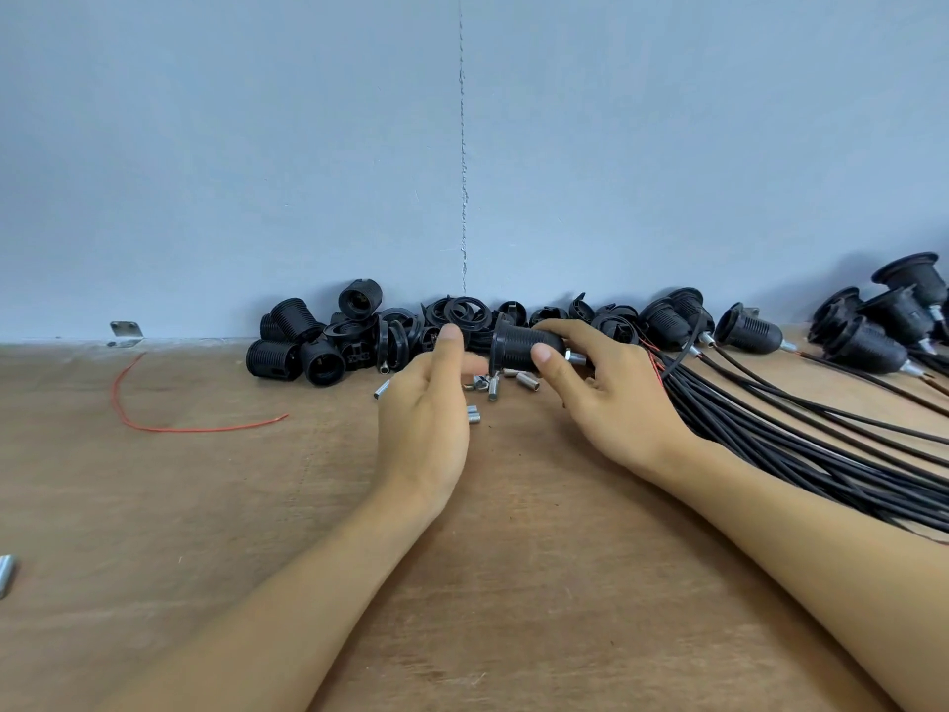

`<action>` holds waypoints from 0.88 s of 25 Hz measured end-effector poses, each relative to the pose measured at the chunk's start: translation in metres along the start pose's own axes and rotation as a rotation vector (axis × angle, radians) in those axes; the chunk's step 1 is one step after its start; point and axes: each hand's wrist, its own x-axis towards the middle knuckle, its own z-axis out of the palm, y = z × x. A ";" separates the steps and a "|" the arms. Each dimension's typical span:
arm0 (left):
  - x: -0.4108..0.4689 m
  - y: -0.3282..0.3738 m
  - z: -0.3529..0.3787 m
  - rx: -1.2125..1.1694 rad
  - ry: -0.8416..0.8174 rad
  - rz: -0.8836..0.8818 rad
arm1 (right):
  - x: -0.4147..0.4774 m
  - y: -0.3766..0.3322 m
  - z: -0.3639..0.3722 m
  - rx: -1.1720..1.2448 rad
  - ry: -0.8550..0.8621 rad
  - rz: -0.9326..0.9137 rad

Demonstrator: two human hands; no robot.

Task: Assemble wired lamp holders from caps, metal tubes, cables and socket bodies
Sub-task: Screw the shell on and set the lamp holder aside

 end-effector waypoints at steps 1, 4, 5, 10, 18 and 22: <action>-0.001 -0.001 0.000 0.043 -0.010 -0.011 | -0.001 0.000 0.000 -0.008 0.001 -0.006; 0.002 -0.005 0.000 0.097 -0.068 -0.046 | -0.002 0.000 0.001 -0.034 -0.066 -0.035; 0.003 -0.007 -0.001 0.096 -0.101 -0.055 | -0.002 0.001 0.001 -0.032 -0.091 -0.043; 0.007 -0.010 -0.005 0.079 -0.194 -0.055 | -0.001 0.003 0.002 -0.014 -0.091 -0.046; 0.012 -0.011 -0.007 -0.020 -0.142 -0.084 | -0.001 0.004 0.002 -0.004 -0.066 -0.044; 0.010 -0.008 -0.006 0.045 -0.079 -0.078 | -0.001 0.004 0.002 0.016 -0.066 -0.037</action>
